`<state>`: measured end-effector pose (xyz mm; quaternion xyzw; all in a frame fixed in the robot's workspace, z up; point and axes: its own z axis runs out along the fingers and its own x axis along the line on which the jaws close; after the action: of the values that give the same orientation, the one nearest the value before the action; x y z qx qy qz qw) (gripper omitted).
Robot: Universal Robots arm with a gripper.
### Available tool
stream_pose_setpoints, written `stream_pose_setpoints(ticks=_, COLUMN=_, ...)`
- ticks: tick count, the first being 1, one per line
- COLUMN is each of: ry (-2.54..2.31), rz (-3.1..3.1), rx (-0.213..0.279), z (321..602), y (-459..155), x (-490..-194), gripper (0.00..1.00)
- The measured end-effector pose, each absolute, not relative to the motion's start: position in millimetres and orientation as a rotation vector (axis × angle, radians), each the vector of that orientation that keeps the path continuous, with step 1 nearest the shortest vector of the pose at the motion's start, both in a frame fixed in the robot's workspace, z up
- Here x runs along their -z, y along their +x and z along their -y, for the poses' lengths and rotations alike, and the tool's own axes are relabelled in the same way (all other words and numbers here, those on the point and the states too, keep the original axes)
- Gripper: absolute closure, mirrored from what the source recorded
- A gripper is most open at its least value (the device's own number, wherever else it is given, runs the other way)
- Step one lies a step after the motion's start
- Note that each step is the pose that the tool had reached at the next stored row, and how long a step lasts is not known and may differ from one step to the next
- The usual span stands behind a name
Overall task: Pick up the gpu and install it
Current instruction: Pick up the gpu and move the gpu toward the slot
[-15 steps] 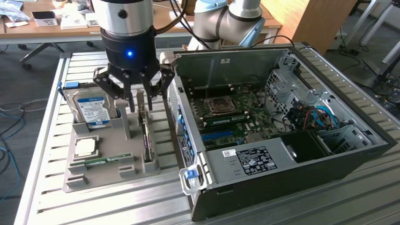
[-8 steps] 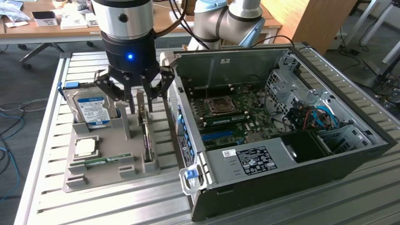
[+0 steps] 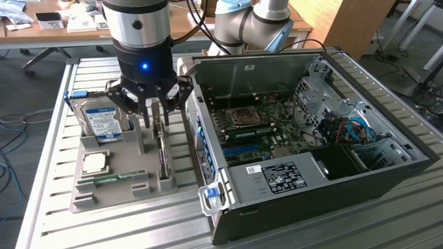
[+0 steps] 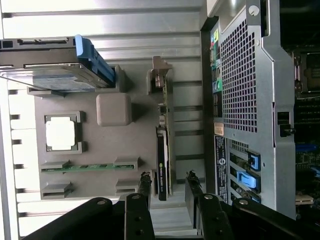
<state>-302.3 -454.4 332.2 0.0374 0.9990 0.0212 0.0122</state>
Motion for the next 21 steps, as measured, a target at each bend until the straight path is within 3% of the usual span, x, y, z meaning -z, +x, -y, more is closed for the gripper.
stream_pose_setpoints(ticks=21, ry=0.117, rz=-3.114, rx=-0.066, z=454.3, y=-302.3, x=-325.2, gripper=0.58)
